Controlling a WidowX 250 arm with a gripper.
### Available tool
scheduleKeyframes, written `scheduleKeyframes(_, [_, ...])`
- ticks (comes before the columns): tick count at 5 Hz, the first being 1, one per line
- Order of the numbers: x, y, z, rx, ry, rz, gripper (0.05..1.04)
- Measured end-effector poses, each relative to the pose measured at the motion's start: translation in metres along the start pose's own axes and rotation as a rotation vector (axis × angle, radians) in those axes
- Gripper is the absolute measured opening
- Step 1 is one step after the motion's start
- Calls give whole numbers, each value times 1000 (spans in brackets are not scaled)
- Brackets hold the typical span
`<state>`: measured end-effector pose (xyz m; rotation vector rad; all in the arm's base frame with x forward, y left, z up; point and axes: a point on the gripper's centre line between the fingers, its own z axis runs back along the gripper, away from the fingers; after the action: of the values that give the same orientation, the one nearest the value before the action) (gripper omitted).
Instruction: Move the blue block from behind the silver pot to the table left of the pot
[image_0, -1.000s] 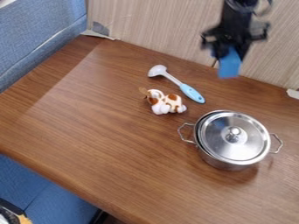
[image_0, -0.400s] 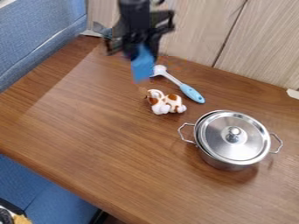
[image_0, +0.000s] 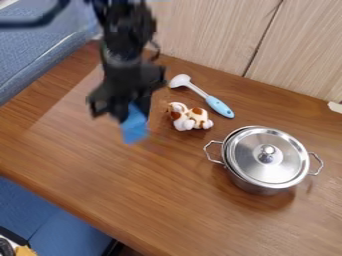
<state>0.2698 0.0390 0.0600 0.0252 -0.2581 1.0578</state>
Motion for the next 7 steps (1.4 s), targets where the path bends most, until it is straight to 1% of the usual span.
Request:
scheduleKeyframes(1, [-7, 11, -16, 39, -21, 59, 310])
scheduleKeyframes(2, [-11, 9, -26, 63, -40, 66, 310])
scheduleKeyframes(3, [-15, 11, -36, 102, -27, 63, 310])
scheduleKeyframes(4, [-14, 8, -40, 127, -23, 66, 310])
scheduleKeyframes(5, [-17, 6, -44, 140, 1, 57, 310])
scheduleKeyframes(6, [-18, 5, -49, 179, 33, 55, 376])
scheduleKeyframes(7, [-16, 3, -47, 184, 31, 60, 686])
